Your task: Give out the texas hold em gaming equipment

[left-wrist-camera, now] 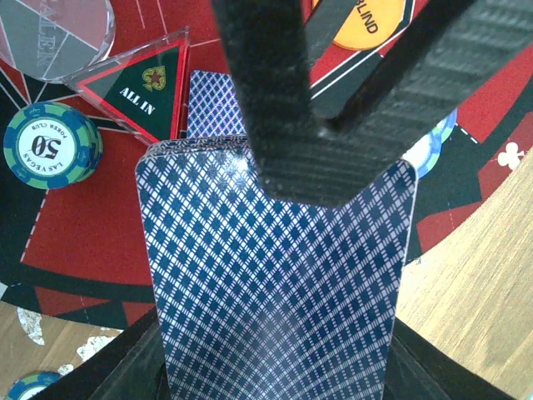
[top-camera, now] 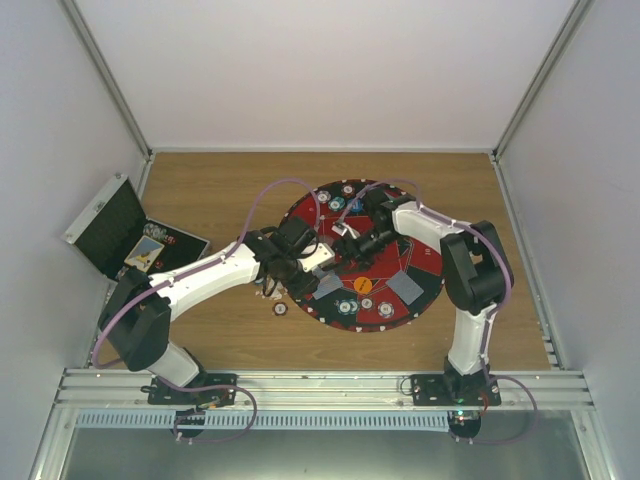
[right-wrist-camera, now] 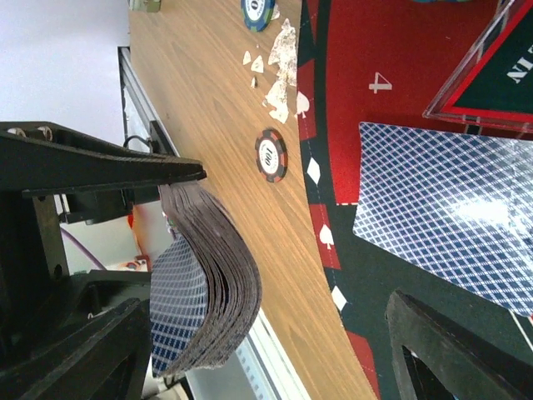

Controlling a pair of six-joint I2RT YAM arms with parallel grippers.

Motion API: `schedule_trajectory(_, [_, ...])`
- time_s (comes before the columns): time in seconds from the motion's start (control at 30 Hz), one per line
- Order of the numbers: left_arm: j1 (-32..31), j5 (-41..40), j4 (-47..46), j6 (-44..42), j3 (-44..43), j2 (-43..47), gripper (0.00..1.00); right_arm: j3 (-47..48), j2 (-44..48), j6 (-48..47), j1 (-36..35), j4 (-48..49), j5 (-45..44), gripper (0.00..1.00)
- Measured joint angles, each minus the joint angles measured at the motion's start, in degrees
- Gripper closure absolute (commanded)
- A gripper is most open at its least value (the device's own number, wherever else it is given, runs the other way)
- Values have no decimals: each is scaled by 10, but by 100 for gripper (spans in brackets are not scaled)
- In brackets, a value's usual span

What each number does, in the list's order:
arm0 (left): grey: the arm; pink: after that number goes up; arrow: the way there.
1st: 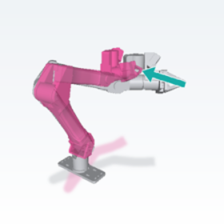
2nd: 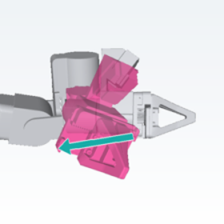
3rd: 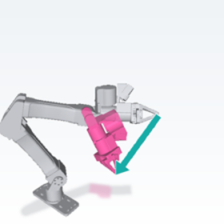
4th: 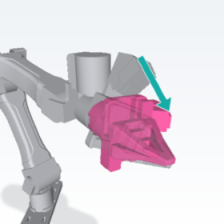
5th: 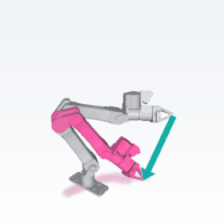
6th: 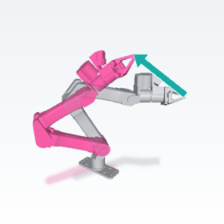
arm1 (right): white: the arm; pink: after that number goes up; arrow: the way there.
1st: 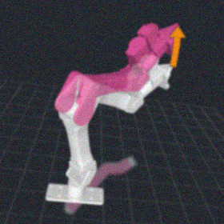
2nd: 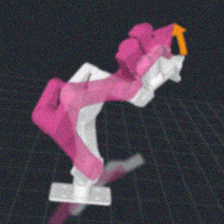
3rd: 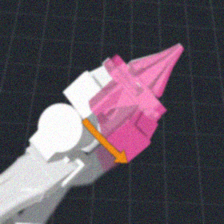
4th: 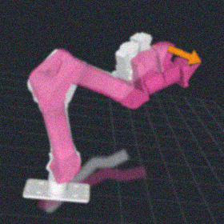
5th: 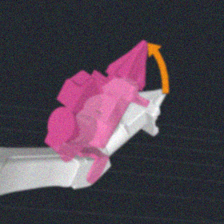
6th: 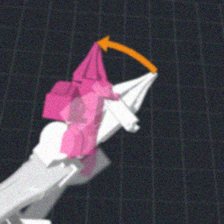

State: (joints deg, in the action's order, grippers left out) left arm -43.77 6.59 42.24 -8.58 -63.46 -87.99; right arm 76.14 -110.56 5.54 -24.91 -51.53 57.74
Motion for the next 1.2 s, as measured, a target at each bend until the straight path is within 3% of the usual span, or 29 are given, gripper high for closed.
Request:
schedule_trajectory(0.33, [0, 0, 0, 0, 0, 0, 46, 36, -37, -23, -8, -20, 10, 28])
schedule_trajectory(0.77, [0, 0, 0, 0, 0, -3, 46, 42, -39, -37, -14, -39, -8, 48])
schedule_trajectory(1.2, [0, 0, 0, 0, 0, -5, 46, 49, -39, -30, -14, -38, -26, 54])
